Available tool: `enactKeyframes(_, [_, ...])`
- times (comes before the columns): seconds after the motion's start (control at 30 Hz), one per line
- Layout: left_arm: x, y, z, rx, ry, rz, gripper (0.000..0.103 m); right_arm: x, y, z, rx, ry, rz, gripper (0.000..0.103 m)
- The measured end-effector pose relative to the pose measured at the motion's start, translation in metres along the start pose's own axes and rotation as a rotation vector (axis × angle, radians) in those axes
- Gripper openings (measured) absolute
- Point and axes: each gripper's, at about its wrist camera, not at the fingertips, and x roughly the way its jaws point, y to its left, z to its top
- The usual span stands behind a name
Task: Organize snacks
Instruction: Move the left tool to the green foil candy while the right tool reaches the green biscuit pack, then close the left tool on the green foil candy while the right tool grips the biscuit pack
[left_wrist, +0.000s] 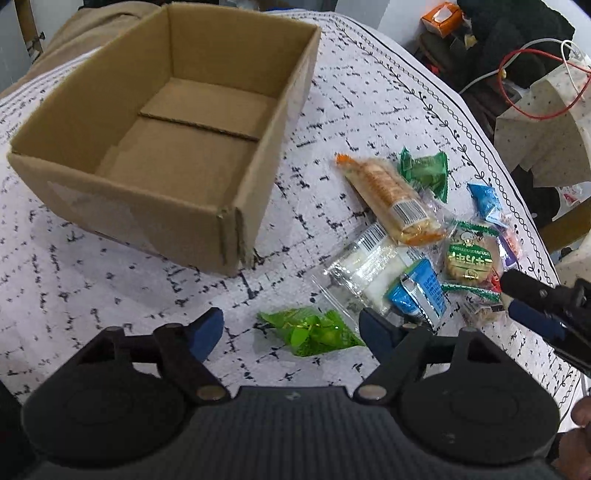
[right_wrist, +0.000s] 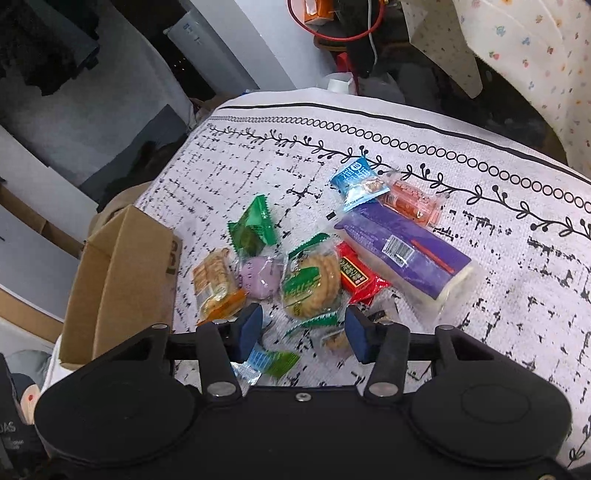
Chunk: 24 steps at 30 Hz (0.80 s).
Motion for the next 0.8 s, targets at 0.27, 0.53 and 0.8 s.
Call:
enactKeyframes(0.27, [0.013,0.0,-0.003,-0.003,0.009,0.001,0.071,0.021,-0.001,0.005,0.013,0.03,-0.038,0.05])
enactKeyframes(0.53, [0.012,-0.001,-0.006,-0.02,0.0,-0.034,0.049,0.038,-0.007,0.009,0.072,0.058,-0.045,0.05])
enactKeyframes(0.8, [0.0,0.003,-0.007,-0.036,-0.033,-0.045,0.041,0.044,-0.008,0.011,0.089,0.05,-0.036,0.033])
